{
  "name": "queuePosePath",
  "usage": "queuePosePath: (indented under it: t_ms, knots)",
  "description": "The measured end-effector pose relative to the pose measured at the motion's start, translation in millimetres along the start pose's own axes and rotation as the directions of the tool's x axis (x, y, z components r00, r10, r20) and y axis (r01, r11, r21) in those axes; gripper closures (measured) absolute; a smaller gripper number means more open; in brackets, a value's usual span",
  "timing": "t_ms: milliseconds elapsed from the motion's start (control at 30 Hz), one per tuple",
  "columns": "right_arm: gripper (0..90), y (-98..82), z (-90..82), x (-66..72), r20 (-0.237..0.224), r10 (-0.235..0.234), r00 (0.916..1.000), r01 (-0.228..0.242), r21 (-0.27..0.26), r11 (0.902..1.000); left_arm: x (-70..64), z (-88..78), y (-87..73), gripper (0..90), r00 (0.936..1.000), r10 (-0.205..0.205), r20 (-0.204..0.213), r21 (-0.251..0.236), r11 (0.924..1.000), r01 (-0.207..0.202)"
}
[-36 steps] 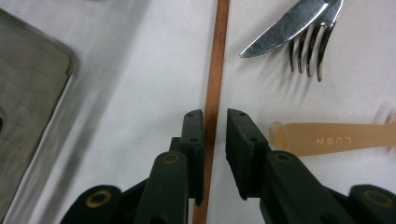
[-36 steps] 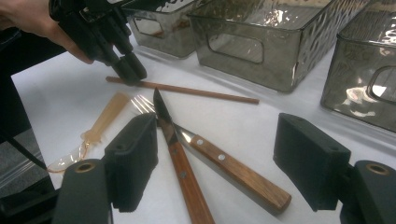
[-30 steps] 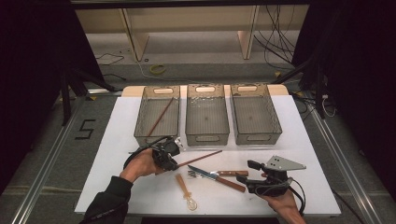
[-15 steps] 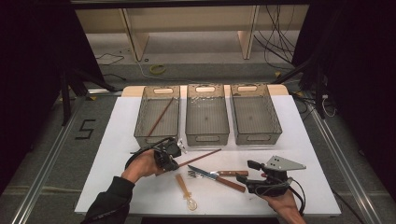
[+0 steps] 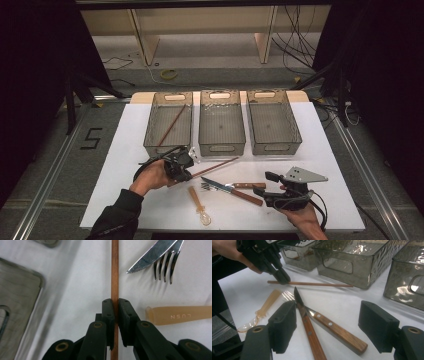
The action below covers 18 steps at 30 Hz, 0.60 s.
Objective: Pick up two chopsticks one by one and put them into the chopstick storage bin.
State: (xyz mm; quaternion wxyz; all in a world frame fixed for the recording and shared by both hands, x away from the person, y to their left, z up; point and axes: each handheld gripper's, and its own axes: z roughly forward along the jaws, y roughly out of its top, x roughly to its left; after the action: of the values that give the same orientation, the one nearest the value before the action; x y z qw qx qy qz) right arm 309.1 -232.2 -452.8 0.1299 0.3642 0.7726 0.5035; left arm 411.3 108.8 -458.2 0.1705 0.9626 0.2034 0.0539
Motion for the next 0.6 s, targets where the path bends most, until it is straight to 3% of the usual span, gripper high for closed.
queuePosePath:
  t_ms: [333,600]
  knots:
    - [31.2,-0.1,-0.1,0.0,0.0,0.0,1.0,0.0,-0.001,1.0,-5.2,-22.3,5.0,83.2,0.9999,0.014,0.007,-0.067,0.9977,-0.014]
    - [31.2,-0.1,-0.1,-0.3,0.0,0.001,1.0,-0.001,0.001,1.0,-2.7,-50.0,4.7,83.2,0.9997,-0.016,-0.016,-0.156,0.9877,0.014]
